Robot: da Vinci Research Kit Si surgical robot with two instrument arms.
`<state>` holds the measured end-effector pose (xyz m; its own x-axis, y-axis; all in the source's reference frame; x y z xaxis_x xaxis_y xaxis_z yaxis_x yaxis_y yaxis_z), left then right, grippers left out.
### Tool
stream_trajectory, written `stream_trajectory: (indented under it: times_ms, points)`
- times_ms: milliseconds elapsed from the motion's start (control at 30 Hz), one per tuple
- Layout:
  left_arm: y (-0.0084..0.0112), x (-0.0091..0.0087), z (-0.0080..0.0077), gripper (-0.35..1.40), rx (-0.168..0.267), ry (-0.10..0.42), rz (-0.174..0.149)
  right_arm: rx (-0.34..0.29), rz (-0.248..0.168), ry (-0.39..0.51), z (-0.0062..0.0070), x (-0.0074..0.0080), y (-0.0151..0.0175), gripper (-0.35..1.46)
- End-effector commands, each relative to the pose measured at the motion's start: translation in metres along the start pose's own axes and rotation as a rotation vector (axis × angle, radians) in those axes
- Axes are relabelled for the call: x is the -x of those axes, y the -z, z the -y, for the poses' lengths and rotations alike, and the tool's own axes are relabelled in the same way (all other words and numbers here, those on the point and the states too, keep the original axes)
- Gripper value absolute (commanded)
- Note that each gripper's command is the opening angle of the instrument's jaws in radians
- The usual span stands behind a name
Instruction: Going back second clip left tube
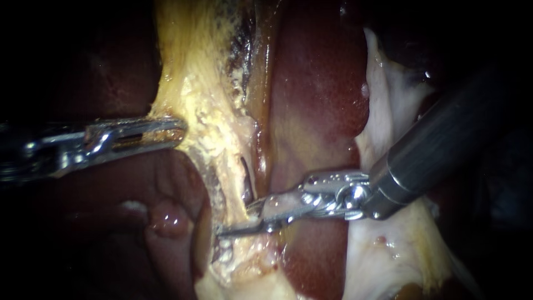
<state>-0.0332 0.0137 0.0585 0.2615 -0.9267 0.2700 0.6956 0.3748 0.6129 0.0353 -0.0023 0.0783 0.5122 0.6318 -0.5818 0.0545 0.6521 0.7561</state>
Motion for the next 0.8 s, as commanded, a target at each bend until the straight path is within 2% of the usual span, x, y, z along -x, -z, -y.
stream_trajectory:
  times_ms: [33, 200, 233, 267, 300, 367, 400, 633, 800]
  points:
    - [0.0000, 0.0000, 0.0000, -0.35, 0.001, 0.000, 0.000, -0.001, -0.004, -0.001, 0.0001, 0.0000, 0.0000, -0.35]
    - [0.0000, 0.0000, 0.0000, -0.35, 0.001, 0.000, 0.000, -0.015, -0.006, 0.005, 0.0002, 0.0000, 0.0000, -0.35]
    - [0.0000, 0.0000, 0.0000, -0.35, 0.001, 0.000, 0.000, -0.019, -0.008, 0.005, 0.0002, -0.0001, 0.0001, -0.29]
    - [0.0000, 0.0000, 0.0000, -0.35, 0.001, 0.000, 0.000, -0.022, -0.017, 0.004, 0.0003, -0.0002, 0.0001, -0.08]
    - [0.0001, 0.0000, 0.0000, -0.35, 0.001, 0.000, 0.000, -0.030, -0.030, 0.003, 0.0003, -0.0003, 0.0002, 0.21]
    - [0.0001, 0.0001, 0.0001, -0.35, 0.001, 0.000, 0.000, -0.021, -0.061, 0.002, 0.0004, -0.0005, 0.0003, 0.44]
    - [0.0001, 0.0001, 0.0001, -0.35, 0.001, 0.001, 0.000, -0.017, -0.069, 0.002, 0.0004, -0.0006, 0.0004, 0.48]
    - [0.0002, 0.0001, 0.0001, -0.35, 0.001, 0.001, 0.000, -0.011, -0.170, 0.124, 0.0011, -0.0013, 0.0013, 0.60]
    - [0.0003, 0.0000, 0.0001, -0.35, 0.000, 0.001, -0.001, -0.012, -0.176, 0.146, 0.0017, -0.0017, 0.0030, 0.60]
